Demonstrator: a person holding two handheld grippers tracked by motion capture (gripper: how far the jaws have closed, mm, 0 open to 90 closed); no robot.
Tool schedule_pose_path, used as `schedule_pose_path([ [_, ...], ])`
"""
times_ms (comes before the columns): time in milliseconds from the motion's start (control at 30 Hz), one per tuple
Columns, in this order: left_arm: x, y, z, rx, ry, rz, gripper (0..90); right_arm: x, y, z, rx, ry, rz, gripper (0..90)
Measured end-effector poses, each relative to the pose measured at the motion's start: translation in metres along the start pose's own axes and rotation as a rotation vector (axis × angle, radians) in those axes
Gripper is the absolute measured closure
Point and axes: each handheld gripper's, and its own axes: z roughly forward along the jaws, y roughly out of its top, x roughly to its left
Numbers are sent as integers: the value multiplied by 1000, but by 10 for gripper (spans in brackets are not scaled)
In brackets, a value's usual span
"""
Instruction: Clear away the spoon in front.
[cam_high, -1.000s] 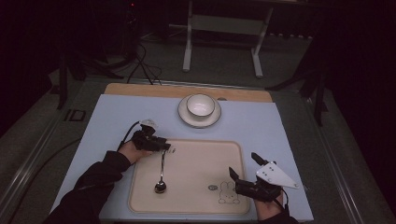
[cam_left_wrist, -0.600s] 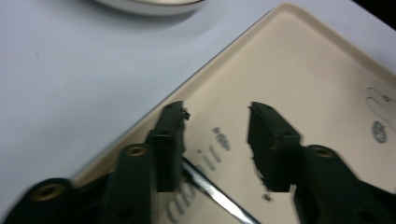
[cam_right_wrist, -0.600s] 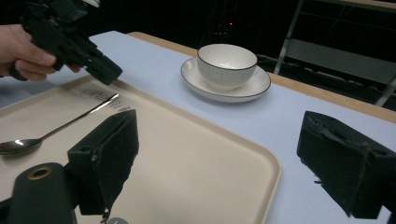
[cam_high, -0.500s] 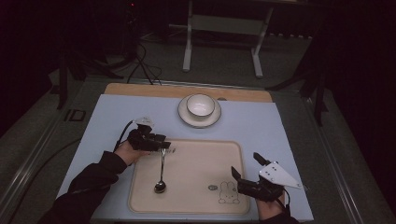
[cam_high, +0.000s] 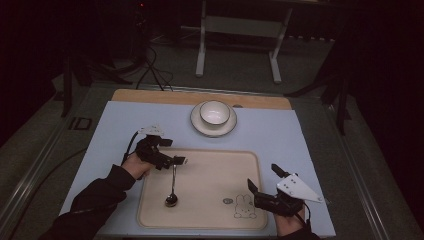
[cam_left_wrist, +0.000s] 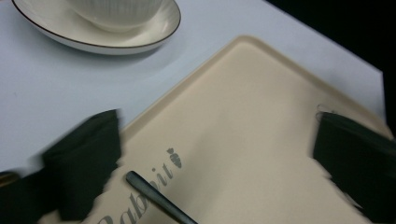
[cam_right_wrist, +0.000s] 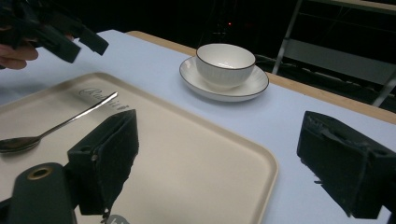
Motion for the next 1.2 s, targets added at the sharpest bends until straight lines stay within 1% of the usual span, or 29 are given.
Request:
schedule_pose_path([
  [33, -2, 0, 0, -2, 4, 10, 4, 0, 0, 0, -1, 0, 0, 126],
  [100, -6, -1, 0, -4, 34, 20, 4, 0, 0, 0, 0, -1, 0, 126],
  [167, -7, -2, 0, -11, 39, 13, 4, 0, 0, 0, 1, -1, 0, 126],
  [200, -9, -3, -2, -20, 51, 4, 4, 0, 0, 0, 1, -1, 0, 126],
  [267, -10, -4, -5, -38, 50, 3, 4, 1, 1, 0, 2, 0, 1, 126],
  [433, -17, -6, -15, -62, 53, 7, 5, 2, 1, 0, 3, 0, -2, 126],
  [467, -19, -6, -18, -69, 53, 12, 5, 2, 1, 0, 2, -1, -4, 126],
  [533, -23, -6, -23, -72, 65, 34, 5, 2, 1, 0, 2, 0, -3, 126],
  [667, -30, -8, -31, -83, 65, 46, 5, 2, 2, 0, 1, 0, -1, 126],
  [733, -34, -9, -34, -85, 64, 46, 5, 2, 2, 0, 0, 1, -2, 126],
  [967, -48, -14, -42, -99, 62, 71, 5, 2, 2, -1, -4, 1, -6, 126],
  [1200, -55, -22, -46, -112, 67, 75, 5, 3, 2, 0, -2, 1, -9, 126],
])
